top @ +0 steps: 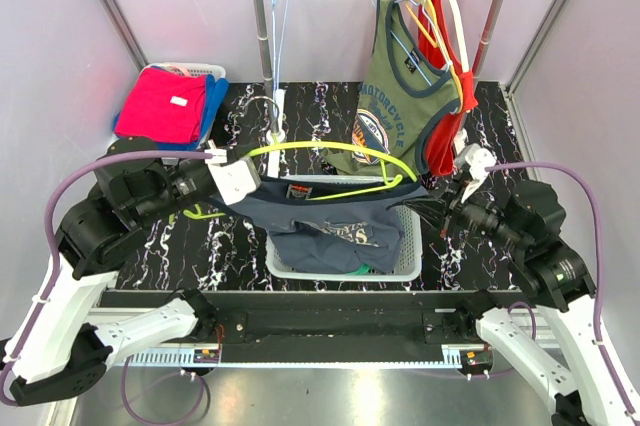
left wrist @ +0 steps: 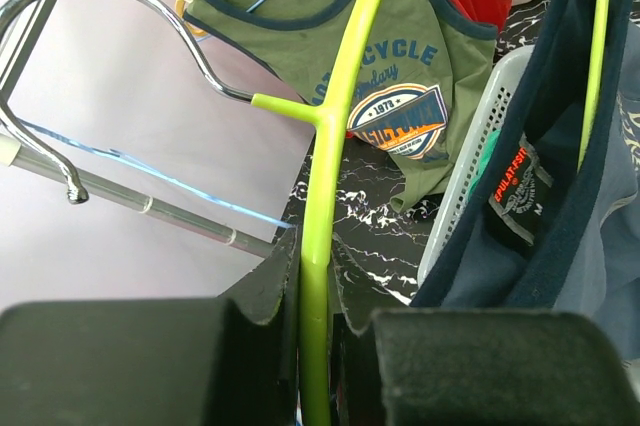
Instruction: Remove the tank top from the hanger
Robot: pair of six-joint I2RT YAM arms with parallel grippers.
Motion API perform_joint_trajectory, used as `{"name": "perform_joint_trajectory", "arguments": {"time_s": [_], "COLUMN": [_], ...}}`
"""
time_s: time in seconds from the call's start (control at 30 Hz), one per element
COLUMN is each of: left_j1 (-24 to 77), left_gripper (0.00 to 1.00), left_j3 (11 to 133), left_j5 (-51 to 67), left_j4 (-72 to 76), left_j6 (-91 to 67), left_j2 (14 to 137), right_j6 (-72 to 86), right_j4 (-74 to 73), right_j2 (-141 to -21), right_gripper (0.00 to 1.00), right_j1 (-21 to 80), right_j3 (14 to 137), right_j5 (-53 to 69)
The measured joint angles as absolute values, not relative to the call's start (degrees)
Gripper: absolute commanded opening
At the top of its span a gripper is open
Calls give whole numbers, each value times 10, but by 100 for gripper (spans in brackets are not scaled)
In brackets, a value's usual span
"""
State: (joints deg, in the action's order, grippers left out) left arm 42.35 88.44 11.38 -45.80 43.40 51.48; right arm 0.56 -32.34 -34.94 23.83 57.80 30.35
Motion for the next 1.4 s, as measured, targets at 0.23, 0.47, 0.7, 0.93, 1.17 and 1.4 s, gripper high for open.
{"name": "perform_joint_trajectory", "arguments": {"time_s": [0.23, 0.47, 0.7, 0.93, 1.17, 1.4], "left_j1": [423, 424, 424, 441, 477, 572], "left_gripper": [0, 0, 0, 0, 0, 0], "left_j3": [885, 893, 888, 811, 791, 766], "left_j5": [116, 118, 121, 96, 73, 37], "left_j4": [-458, -456, -453, -390, -347, -290], "left_j6": [429, 424, 443, 550, 616, 700], "left_j2": [515, 515, 516, 517, 538, 527], "right_j6": [49, 126, 112, 31, -18, -41], "right_j4": [-312, -307, -306, -389, -439, -444], "right_j2": [-357, -406, -360, -317, -326, -391], "right_gripper": [0, 3, 45, 66, 66, 66], "right_j1": [239, 240, 240, 239, 239, 239], "right_j3": [547, 464, 489, 640, 692, 709], "right_j5": [210, 138, 190, 215, 256, 298]}}
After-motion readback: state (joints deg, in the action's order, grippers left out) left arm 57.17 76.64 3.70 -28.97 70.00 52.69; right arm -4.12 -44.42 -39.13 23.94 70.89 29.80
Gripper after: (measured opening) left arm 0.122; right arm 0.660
